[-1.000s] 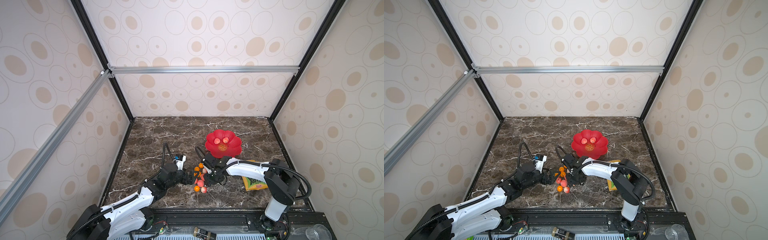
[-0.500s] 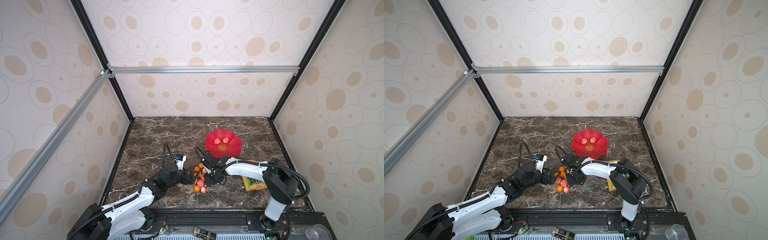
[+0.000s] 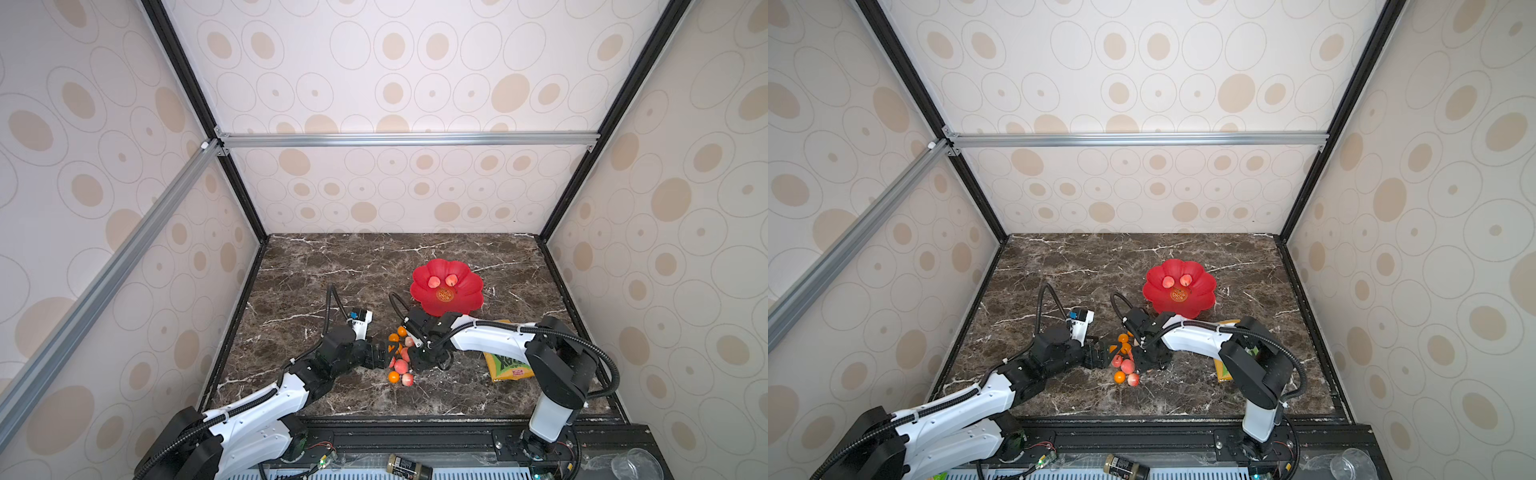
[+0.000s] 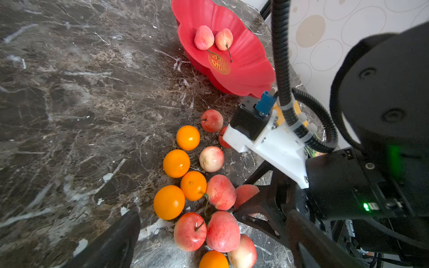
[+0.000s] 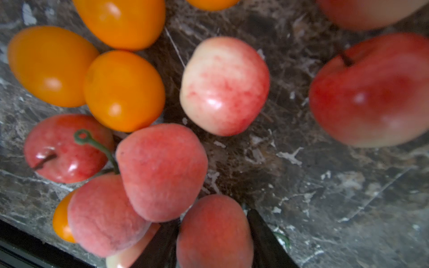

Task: Arrange fruit in a fruit bowl
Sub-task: Pick up the fruit from the center of the table.

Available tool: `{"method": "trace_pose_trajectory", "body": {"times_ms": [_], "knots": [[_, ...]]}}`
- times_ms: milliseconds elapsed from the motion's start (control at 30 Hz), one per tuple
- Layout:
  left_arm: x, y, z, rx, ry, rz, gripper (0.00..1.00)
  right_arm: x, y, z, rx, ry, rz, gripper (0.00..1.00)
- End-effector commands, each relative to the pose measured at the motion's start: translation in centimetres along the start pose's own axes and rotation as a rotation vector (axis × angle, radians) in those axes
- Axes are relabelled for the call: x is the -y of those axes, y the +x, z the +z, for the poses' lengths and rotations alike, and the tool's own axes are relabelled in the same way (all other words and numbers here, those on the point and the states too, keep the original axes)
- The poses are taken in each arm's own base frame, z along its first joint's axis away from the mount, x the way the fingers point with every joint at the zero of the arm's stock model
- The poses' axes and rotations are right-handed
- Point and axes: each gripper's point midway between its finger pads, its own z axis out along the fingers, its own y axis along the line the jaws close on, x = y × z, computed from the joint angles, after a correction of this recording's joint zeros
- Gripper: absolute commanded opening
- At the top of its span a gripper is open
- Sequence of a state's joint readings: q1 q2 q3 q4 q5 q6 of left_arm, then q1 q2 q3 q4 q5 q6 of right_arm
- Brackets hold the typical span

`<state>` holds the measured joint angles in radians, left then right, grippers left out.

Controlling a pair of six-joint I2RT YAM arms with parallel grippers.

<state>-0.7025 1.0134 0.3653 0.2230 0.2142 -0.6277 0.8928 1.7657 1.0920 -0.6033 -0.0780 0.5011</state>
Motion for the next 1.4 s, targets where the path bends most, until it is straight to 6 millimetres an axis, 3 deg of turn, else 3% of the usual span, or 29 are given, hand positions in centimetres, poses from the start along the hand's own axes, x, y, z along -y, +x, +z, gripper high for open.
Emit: {"method": "trace_pose_trajectory", "body": {"times_ms": [0,667,1067,1367], "knots": [[0.8,-1.0,-0.1,0.031,0.021,0.014,0.99,-0.1,0.2,0.1,-0.015,0.017,0.006,0.48],[1.2,-1.4,-0.1,0.037,0.03,0.016,0.99,-0.1,0.2,-0.2,-0.014,0.014,0.011,0.43],[2.3,-2.8,0.1,0.064,0.064,0.014,0.99,-0.3,0.0,-2.1,0.01,0.009,0.013,0.43],[4.8,-5.6,0.8,0.112,0.146,0.016,0.99,-0.1,-1.0,-5.7,0.08,0.016,0.021,0.44]]}}
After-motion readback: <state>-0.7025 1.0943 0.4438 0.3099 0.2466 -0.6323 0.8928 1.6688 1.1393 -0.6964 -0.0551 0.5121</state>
